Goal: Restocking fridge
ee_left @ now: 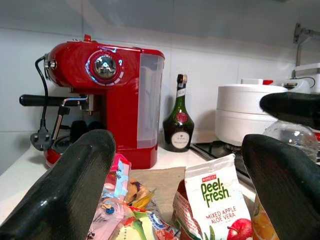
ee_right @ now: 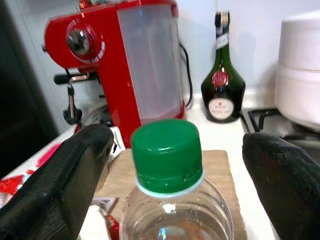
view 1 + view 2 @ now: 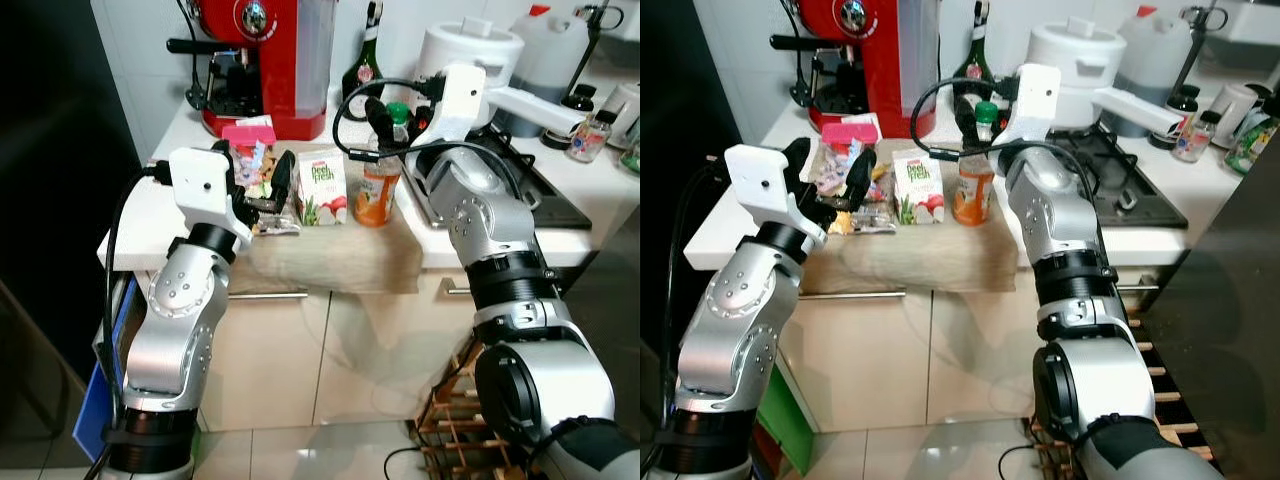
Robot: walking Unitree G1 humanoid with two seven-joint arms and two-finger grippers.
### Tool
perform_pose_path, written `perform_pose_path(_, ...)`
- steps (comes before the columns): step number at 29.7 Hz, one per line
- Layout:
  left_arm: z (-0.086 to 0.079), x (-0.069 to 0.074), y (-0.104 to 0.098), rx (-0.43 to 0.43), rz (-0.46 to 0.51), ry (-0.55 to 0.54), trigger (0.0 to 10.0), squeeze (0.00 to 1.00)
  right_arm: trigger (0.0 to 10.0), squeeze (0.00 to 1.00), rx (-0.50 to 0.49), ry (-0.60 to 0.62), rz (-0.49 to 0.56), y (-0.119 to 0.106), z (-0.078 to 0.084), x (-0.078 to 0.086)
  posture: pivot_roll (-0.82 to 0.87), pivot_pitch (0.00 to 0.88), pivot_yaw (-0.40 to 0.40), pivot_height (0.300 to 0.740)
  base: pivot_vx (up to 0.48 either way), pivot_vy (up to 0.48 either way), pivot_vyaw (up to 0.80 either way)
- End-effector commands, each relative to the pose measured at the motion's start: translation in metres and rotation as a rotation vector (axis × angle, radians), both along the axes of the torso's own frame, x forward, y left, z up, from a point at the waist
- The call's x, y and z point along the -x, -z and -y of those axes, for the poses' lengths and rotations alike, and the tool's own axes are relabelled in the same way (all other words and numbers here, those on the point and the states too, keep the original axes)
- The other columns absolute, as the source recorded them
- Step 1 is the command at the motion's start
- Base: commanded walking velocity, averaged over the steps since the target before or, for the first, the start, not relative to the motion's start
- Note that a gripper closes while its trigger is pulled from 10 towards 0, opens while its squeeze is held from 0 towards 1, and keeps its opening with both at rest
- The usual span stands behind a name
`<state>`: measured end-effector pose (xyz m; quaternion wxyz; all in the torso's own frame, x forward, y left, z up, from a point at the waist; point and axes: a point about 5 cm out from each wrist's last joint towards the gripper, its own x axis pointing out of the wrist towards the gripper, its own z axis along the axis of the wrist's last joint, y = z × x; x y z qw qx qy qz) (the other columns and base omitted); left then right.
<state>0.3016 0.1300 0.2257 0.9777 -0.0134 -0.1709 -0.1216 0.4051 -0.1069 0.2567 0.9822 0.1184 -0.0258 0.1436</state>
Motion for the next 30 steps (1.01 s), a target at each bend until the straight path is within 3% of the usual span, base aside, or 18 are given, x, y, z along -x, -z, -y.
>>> perform_pose_path(1, 0.0, 0.0, -0.004, 0.01, 0.002, 0.001, 10.0, 0.0, 10.0, 0.0, 0.0, -0.004, 0.004, -0.006, -0.001, -0.002, -0.03, 0.0, -0.03, 0.74, 0.0, 0.0, 0.0)
perform_pose_path(6, 0.001, -0.001, -0.004, 0.012, 0.001, 0.002, 10.0, 0.0, 10.0, 0.0, 0.001, -0.044, -0.037, 0.001, -0.009, -0.005, -0.03, 0.0, -0.04, 0.74, 0.0, 0.0, 0.0)
perform_pose_path(7, 0.002, 0.0, -0.004, 0.011, -0.001, 0.001, 10.0, 0.0, 0.0, 0.0, 0.001, -0.052, -0.044, 0.002, -0.01, -0.005, -0.03, 0.0, -0.042, 0.74, 0.0, 0.0, 0.0)
perform_pose_path(17, 0.001, -0.006, 0.002, -0.001, -0.052, -0.009, 10.0, 0.0, 0.0, 0.0, 0.003, -0.033, -0.076, 0.016, -0.011, -0.004, -0.03, 0.0, -0.037, 0.74, 0.0, 0.0, 0.0)
perform_pose_path(23, 0.003, -0.008, 0.001, -0.017, -0.047, 0.001, 10.0, 0.0, 0.0, 0.0, 0.001, -0.049, -0.021, 0.013, -0.015, 0.0, -0.04, 0.0, -0.027, 0.74, 0.0, 0.0, 0.0)
perform_pose_path(28, 0.005, -0.009, 0.001, -0.037, -0.041, 0.001, 10.0, 0.0, 0.0, 0.0, 0.086, -0.014, -0.027, 0.022, -0.013, 0.001, -0.04, 0.0, -0.026, 0.74, 0.0, 0.0, 0.0)
perform_pose_path(30, 0.007, -0.01, 0.003, -0.053, -0.038, -0.004, 10.0, 0.0, 0.0, 0.0, 0.135, 0.041, 0.039, 0.02, -0.009, 0.002, -0.05, 0.0, -0.025, 0.74, 0.0, 0.0, 0.0)
